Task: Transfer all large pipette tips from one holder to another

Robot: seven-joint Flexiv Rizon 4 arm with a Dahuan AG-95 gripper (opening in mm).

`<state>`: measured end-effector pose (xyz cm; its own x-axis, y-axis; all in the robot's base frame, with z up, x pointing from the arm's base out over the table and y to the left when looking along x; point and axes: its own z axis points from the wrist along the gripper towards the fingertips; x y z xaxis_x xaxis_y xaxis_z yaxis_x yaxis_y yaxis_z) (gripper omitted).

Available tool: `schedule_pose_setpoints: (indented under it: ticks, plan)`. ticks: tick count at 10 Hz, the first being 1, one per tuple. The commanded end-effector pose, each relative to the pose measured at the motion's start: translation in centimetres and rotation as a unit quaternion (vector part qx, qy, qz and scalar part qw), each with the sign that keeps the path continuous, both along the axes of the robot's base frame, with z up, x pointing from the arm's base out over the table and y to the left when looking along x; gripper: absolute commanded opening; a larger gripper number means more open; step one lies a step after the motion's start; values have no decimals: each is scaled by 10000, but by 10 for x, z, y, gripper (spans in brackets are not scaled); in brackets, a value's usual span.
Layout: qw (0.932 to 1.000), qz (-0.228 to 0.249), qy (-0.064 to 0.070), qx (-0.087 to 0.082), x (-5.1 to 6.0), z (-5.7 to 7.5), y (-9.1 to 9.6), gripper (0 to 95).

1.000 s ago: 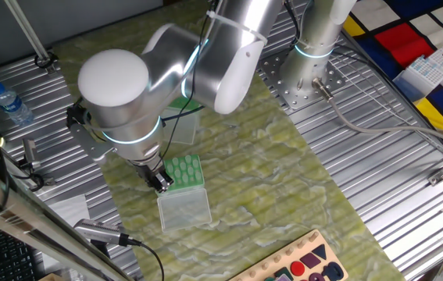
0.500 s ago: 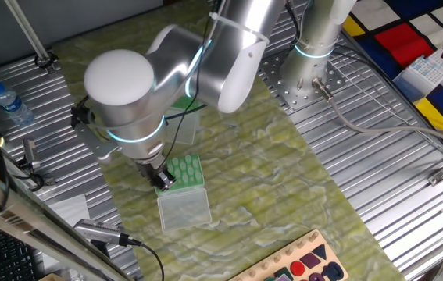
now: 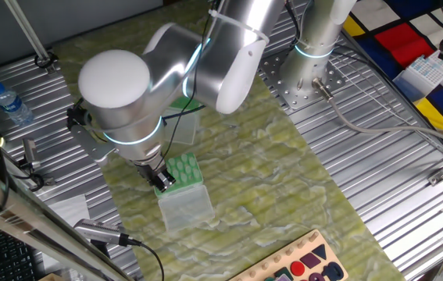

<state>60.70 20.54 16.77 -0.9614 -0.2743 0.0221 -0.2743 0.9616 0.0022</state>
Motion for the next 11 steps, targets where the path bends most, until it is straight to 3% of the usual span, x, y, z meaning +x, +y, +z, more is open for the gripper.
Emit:
schedule_pose_setpoints:
  ticks: [1, 2, 6, 11]
  plan:
    - [10000, 37, 40, 4, -5, 10, 0, 0]
    - [9998, 135, 113, 7, -7, 26, -2, 0]
    - [9994, 182, 302, 24, -3, 69, -10, 0]
    - [9991, 185, 367, 41, 7, 119, -21, 0]
